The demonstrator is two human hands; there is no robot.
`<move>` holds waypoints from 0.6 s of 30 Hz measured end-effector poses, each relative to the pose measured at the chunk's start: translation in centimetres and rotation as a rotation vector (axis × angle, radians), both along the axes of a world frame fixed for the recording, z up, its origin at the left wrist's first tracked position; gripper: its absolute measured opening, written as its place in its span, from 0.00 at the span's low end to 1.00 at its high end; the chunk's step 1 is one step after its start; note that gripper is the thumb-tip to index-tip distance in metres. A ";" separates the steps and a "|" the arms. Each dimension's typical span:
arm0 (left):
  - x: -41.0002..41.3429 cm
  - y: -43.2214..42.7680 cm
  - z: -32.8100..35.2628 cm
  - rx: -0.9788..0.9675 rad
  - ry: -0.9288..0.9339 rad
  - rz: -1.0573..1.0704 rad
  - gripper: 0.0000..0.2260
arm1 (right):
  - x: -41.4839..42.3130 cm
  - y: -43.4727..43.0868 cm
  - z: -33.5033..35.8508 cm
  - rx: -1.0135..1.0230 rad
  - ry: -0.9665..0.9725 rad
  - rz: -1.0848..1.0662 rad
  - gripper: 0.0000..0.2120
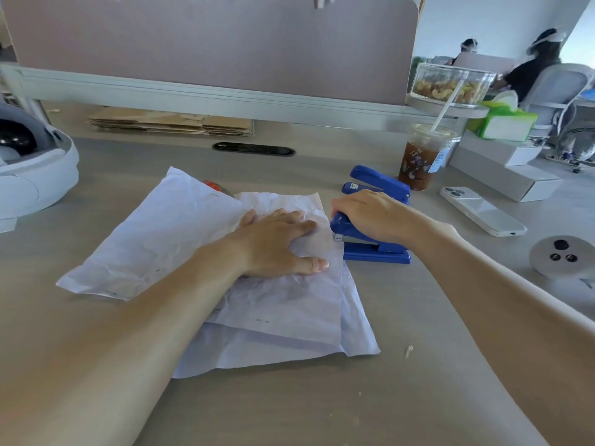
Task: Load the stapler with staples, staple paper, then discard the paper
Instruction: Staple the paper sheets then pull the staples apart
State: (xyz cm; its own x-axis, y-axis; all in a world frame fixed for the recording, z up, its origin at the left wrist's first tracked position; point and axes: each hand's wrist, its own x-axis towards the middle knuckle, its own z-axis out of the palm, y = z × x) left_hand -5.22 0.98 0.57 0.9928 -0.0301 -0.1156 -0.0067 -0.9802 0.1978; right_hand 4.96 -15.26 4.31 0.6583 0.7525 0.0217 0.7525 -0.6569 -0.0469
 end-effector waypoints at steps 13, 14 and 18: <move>0.2 0.3 -0.1 0.029 0.020 -0.003 0.39 | 0.3 0.8 -2.0 -0.051 0.038 -0.074 0.15; 0.1 0.3 -0.1 0.029 0.023 -0.003 0.39 | 0.3 0.8 -2.0 -0.030 0.045 -0.094 0.18; 0.0 0.2 0.1 0.024 0.019 -0.001 0.39 | 0.3 0.9 -1.9 -0.054 -0.012 -0.093 0.29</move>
